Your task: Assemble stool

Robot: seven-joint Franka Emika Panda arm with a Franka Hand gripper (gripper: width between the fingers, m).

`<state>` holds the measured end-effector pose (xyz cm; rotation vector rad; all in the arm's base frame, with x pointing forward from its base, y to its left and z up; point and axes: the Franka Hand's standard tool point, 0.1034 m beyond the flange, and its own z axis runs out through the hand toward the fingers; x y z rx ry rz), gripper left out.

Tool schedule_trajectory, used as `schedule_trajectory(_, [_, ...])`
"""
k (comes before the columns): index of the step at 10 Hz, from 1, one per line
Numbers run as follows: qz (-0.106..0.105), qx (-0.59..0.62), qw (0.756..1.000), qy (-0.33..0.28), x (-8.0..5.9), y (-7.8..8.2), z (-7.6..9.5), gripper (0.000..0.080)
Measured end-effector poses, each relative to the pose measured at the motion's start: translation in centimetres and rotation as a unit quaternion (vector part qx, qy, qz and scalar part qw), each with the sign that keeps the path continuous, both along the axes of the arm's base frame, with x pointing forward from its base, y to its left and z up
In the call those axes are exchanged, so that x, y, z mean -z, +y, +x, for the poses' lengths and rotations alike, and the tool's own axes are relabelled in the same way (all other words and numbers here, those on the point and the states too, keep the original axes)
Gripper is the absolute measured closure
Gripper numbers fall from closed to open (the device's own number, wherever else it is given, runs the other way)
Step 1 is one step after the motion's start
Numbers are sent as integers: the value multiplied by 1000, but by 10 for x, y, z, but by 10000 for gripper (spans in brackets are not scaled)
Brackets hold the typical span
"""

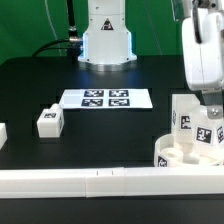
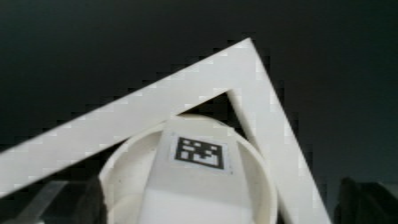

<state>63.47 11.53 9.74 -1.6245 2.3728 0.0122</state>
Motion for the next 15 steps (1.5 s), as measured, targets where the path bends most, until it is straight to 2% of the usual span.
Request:
schedule_trajectory(3, [-23, -105, 994, -16, 0, 0, 0, 150])
schedule_trajectory(5, [-47, -248, 968, -8, -3, 1, -2, 150])
schedule_trajectory(7, [-68, -353, 933, -19, -10, 2, 4, 150])
schedule_trajectory(10, [-84, -424, 901, -31, -8, -1, 3, 150])
schedule_trajectory(11, [-93, -461, 882, -35, -8, -2, 3, 150])
schedule_trajectory(12, [-114, -533, 838, -38, -7, -3, 2, 150])
schedule_trajectory(13, [-123, -569, 812, -38, -7, -2, 2, 150])
schedule_trajectory(14, [-137, -627, 766, -42, -8, -1, 2, 150])
schedule_trajectory(15, [-143, -655, 741, -44, -8, -1, 2, 150])
